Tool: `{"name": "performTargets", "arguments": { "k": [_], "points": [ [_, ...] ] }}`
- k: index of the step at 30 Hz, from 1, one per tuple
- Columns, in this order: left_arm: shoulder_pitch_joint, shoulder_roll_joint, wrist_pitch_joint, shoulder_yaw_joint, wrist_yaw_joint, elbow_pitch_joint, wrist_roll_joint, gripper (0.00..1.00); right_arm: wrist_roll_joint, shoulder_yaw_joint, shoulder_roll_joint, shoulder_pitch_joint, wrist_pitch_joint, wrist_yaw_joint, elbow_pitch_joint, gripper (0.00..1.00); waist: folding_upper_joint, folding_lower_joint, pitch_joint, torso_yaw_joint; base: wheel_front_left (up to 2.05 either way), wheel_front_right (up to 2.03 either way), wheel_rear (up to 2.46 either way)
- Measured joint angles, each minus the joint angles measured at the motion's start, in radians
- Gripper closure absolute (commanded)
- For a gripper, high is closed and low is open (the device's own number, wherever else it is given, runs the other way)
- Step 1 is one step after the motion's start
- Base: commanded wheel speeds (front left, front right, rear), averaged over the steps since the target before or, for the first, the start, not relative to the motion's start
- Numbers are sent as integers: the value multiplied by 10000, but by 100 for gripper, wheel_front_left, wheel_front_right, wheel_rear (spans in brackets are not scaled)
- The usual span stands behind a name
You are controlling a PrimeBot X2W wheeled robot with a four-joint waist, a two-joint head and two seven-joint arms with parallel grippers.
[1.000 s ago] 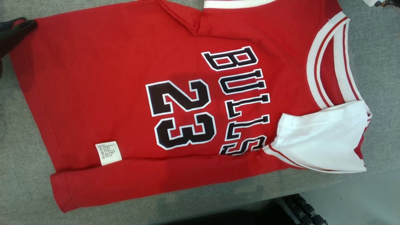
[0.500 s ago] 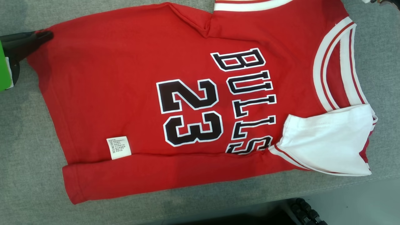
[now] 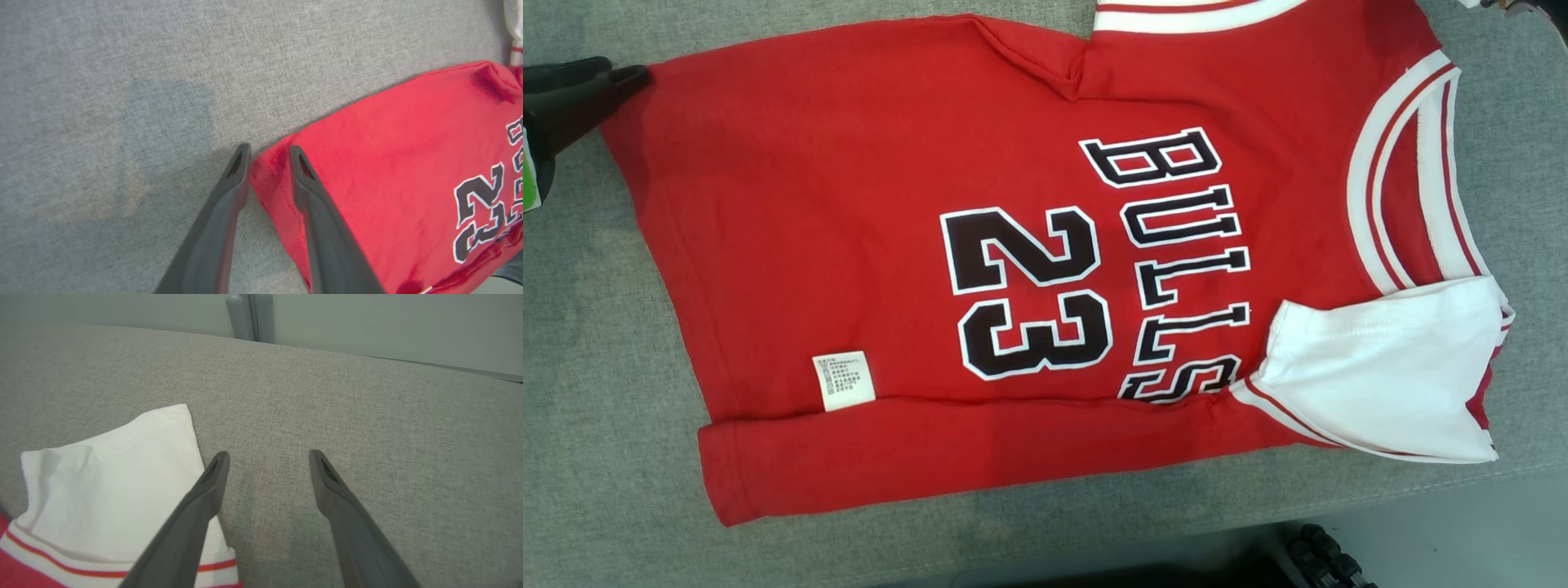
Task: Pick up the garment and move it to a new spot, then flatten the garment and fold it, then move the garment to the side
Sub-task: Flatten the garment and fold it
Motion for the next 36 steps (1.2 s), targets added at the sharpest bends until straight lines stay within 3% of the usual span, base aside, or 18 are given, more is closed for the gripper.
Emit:
{"name": "performTargets", "arguments": {
  "k": [5,11,13,17,18,29,36],
  "points": [
    [-34,2,44,-109,0,146,52,43,0,10,21,-63,-40,84,178,0,0,0,-36,4,0,0,0],
    [-40,12,167,-144,0,301,56,43,0,15,38,-74,-100,88,336,0,0,0,-75,2,0,0,0],
    [-47,17,196,-171,0,307,56,52,0,19,36,-75,-100,88,389,0,0,0,-81,2,0,0,0],
    [-62,25,290,-230,0,343,56,94,0,38,38,-77,-176,121,472,0,0,0,-90,10,0,0,0],
    [-63,25,295,-245,0,345,56,100,0,40,38,-80,-178,136,481,0,0,0,-89,13,0,0,0],
    [-128,-305,351,-414,-132,408,-29,100,-221,188,94,-175,-428,180,685,0,0,0,-147,193,0,0,0],
    [-143,-702,186,-683,-303,451,-27,100,-378,650,508,-371,-389,194,917,0,0,0,-266,517,0,0,0]
  ]
}}
